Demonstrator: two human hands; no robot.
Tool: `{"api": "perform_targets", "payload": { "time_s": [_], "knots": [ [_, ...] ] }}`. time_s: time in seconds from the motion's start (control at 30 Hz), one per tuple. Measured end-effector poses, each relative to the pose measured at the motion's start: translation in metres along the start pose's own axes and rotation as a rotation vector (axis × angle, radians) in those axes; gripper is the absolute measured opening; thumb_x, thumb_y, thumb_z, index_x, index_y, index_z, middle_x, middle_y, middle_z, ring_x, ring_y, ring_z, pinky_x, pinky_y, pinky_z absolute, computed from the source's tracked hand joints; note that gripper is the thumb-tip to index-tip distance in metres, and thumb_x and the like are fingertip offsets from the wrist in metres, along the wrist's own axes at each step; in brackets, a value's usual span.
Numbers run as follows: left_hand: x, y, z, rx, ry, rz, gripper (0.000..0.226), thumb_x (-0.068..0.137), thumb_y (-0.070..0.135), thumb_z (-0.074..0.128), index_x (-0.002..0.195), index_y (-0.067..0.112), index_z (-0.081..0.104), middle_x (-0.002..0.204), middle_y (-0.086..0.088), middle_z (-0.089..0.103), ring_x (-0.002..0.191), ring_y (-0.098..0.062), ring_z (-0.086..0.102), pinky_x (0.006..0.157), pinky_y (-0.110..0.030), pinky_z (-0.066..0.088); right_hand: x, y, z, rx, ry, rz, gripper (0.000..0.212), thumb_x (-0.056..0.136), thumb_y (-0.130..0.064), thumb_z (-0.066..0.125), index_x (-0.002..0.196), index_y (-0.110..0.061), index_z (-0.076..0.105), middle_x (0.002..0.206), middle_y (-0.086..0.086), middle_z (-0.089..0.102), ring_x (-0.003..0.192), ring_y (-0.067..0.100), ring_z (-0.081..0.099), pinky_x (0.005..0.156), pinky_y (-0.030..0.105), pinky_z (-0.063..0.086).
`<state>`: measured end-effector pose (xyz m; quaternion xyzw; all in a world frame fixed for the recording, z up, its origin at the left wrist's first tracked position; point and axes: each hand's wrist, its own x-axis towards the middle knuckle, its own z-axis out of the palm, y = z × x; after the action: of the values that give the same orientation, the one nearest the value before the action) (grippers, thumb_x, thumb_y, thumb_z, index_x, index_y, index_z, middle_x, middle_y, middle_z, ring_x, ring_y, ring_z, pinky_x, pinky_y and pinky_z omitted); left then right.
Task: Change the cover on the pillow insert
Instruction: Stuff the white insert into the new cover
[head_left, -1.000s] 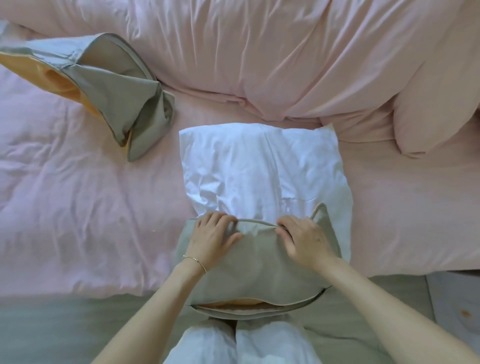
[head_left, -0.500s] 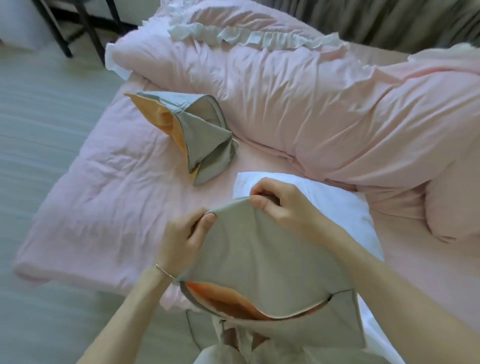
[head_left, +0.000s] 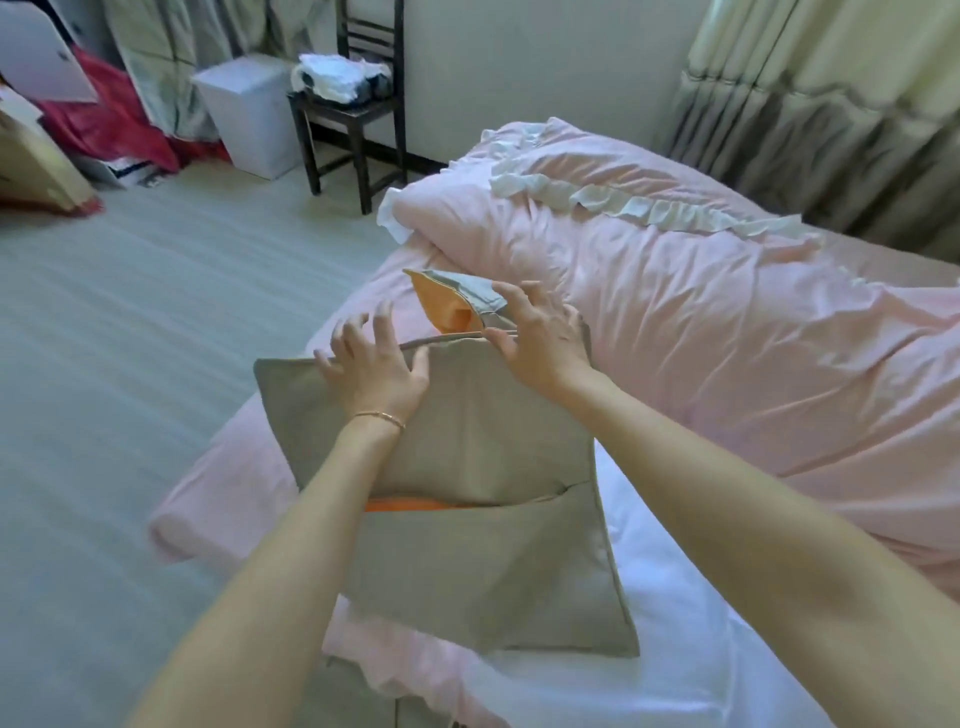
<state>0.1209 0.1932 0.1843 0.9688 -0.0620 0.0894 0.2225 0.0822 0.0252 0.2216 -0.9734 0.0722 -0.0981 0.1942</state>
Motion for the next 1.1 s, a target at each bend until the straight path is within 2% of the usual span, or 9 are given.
{"api": "perform_targets", "payload": {
  "time_s": [0.17, 0.27, 0.4, 0.57, 0.67, 0.73, 0.87, 0.97, 1.1],
  "knots": [
    [-0.066, -0.012, 0.067, -0.101, -0.216, 0.098, 0.071, 0.074, 0.052, 0.032, 0.127, 0.009, 0.051, 0.127, -0.018, 0.050, 0.117, -0.036, 0.045, 0.100, -0.048, 0.032, -0.060, 0.067, 0.048, 0.109, 0.059, 0.155, 0.043, 0.091, -0.013, 0.050, 0.134, -0.012, 0.045, 0.130, 0.011, 0.046, 0.121, 0.030, 0.042, 0.099, 0.043, 0.029],
    [-0.120, -0.009, 0.112, -0.186, -0.422, 0.138, 0.076, 0.071, 0.055, 0.023, 0.123, 0.009, 0.055, 0.121, -0.013, 0.056, 0.113, -0.033, 0.050, 0.095, -0.042, 0.037, -0.108, 0.130, 0.074, 0.067, -0.045, 0.332, 0.038, 0.093, -0.011, 0.045, 0.131, -0.006, 0.047, 0.129, 0.015, 0.047, 0.118, 0.033, 0.044, 0.094, 0.041, 0.033],
    [-0.172, 0.010, 0.163, -0.213, -0.629, 0.214, 0.081, 0.070, 0.063, 0.020, 0.131, 0.018, 0.049, 0.133, -0.005, 0.049, 0.125, -0.025, 0.043, 0.102, -0.039, 0.034, -0.142, 0.204, 0.096, -0.051, -0.227, 0.477, 0.042, 0.097, -0.017, 0.038, 0.139, -0.009, 0.038, 0.137, 0.016, 0.040, 0.123, 0.031, 0.038, 0.099, 0.039, 0.030],
    [-0.204, 0.041, 0.213, -0.159, -0.775, 0.179, 0.090, 0.060, 0.074, 0.010, 0.140, 0.037, 0.031, 0.150, 0.004, 0.026, 0.140, -0.019, 0.017, 0.113, -0.040, 0.016, -0.120, 0.262, 0.127, -0.175, -0.316, 0.393, 0.047, 0.098, -0.032, 0.036, 0.142, -0.016, 0.032, 0.144, 0.014, 0.033, 0.132, 0.028, 0.028, 0.107, 0.039, 0.022],
    [-0.215, 0.042, 0.238, -0.174, -0.785, 0.154, 0.088, 0.062, 0.076, 0.015, 0.141, 0.039, 0.028, 0.149, 0.001, 0.028, 0.139, -0.020, 0.020, 0.111, -0.044, 0.021, -0.098, 0.286, 0.154, -0.207, -0.435, 0.381, 0.062, 0.095, -0.051, 0.030, 0.147, -0.018, 0.018, 0.147, 0.012, 0.031, 0.135, 0.028, 0.026, 0.109, 0.042, 0.020],
    [-0.220, 0.036, 0.248, -0.220, -0.766, 0.151, 0.083, 0.066, 0.073, 0.024, 0.140, 0.036, 0.032, 0.146, -0.002, 0.034, 0.137, -0.021, 0.027, 0.109, -0.044, 0.026, -0.100, 0.295, 0.170, -0.276, -0.503, 0.385, 0.066, 0.093, -0.056, 0.026, 0.145, -0.015, 0.021, 0.142, 0.013, 0.040, 0.130, 0.030, 0.034, 0.104, 0.044, 0.023],
    [-0.224, 0.034, 0.246, -0.181, -0.723, 0.169, 0.073, 0.070, 0.063, 0.032, 0.135, 0.031, 0.043, 0.133, -0.001, 0.048, 0.122, -0.024, 0.043, 0.097, -0.040, 0.039, -0.130, 0.301, 0.165, -0.321, -0.343, 0.277, 0.048, 0.096, -0.045, 0.033, 0.107, -0.004, 0.054, 0.109, 0.019, 0.061, 0.104, 0.035, 0.053, 0.089, 0.041, 0.029],
    [-0.218, 0.033, 0.241, -0.229, -0.711, 0.196, 0.059, 0.079, 0.049, 0.040, 0.131, 0.022, 0.050, 0.118, -0.005, 0.058, 0.107, -0.029, 0.052, 0.088, -0.042, 0.046, -0.165, 0.307, 0.137, -0.213, -0.099, 0.195, 0.047, 0.092, -0.043, 0.035, 0.077, -0.003, 0.056, 0.074, 0.022, 0.061, 0.072, 0.039, 0.057, 0.076, 0.043, 0.035],
    [-0.200, 0.034, 0.235, -0.254, -0.578, 0.036, 0.043, 0.089, 0.016, 0.054, 0.132, 0.015, 0.049, 0.125, -0.009, 0.058, 0.114, -0.028, 0.053, 0.091, -0.030, 0.037, -0.207, 0.307, 0.100, -0.118, 0.107, 0.076, 0.041, 0.089, -0.030, 0.042, 0.057, -0.006, 0.044, 0.046, 0.012, 0.043, 0.044, 0.032, 0.046, 0.060, 0.035, 0.028]
  ]
}}
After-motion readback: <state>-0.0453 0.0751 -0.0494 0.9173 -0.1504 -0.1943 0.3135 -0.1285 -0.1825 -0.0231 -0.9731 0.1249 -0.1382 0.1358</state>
